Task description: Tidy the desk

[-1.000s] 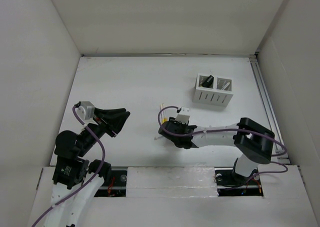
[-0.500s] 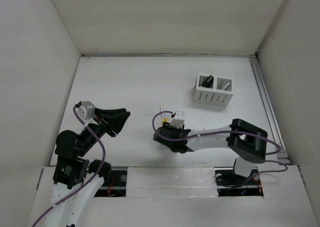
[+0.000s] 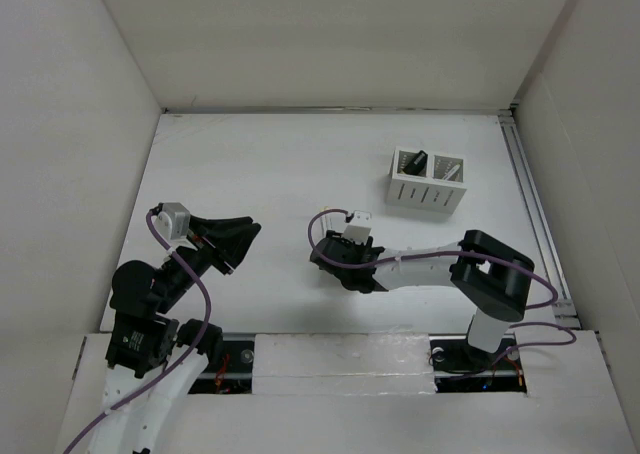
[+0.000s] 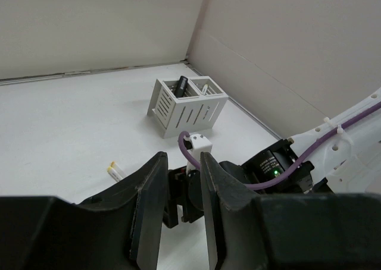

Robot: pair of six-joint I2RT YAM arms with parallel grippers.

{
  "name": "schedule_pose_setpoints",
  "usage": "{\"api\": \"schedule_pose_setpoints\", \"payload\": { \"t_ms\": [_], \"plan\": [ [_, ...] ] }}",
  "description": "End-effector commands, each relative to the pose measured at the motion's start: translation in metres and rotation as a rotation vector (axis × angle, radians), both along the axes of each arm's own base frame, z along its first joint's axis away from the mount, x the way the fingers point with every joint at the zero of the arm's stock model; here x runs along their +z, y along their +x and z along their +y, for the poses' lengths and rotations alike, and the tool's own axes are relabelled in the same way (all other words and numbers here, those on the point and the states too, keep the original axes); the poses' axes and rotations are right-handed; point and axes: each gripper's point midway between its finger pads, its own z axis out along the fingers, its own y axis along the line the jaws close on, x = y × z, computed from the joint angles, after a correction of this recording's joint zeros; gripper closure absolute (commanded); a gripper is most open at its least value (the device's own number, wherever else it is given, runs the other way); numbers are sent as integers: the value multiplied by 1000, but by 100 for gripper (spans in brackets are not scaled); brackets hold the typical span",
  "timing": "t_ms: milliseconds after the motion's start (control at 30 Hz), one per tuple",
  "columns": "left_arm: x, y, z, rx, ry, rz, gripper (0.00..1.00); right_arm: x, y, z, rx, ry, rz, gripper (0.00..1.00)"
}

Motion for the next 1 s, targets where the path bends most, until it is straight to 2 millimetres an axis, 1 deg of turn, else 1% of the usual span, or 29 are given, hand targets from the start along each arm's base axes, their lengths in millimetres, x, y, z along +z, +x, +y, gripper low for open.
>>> {"api": "schedule_pose_setpoints", "payload": {
  "t_ms": [0,67,167,233,267,333,433,500,600,733,800,833,867,900,967],
  "plan": [
    [10,-2,-1,-10,-17,-38,75,4,5,18,40,33,-8,29],
    [11,-2,-1,-9,-20,-40,75,5,6,19,42,31,-11,28],
    [8,0,-1,-9,-14,-31,75,10,14,16,28,38,-19,26],
    [9,-1,-1,-12,-14,-33,75,12,15,18,38,41,-25,24],
    [10,-1,-1,-10,-16,-37,75,12,23,12,14,37,-31,24],
    [11,-1,-1,-10,-18,-41,75,11,29,9,8,34,-19,23],
    [8,0,-2,-10,-13,-29,75,10,36,11,7,39,-13,22],
    [9,-1,-1,-10,-15,-34,75,7,39,13,7,17,-14,22],
    [9,0,-1,-10,-15,-34,75,0,47,9,-13,-10,0,22],
    [8,0,-2,-12,-13,-30,75,-1,46,16,7,9,14,21],
    [10,0,-1,-10,-17,-35,75,-1,47,13,-3,5,0,20],
    [10,-1,-2,-12,-16,-35,75,1,51,9,-10,8,-7,20],
    [9,-1,-2,-13,-15,-36,75,1,49,11,0,13,1,20],
    [7,1,-3,-16,-11,-26,75,3,53,9,-7,17,0,19],
    [8,1,-3,-16,-11,-24,75,7,56,11,-1,11,-11,19]
  ]
}}
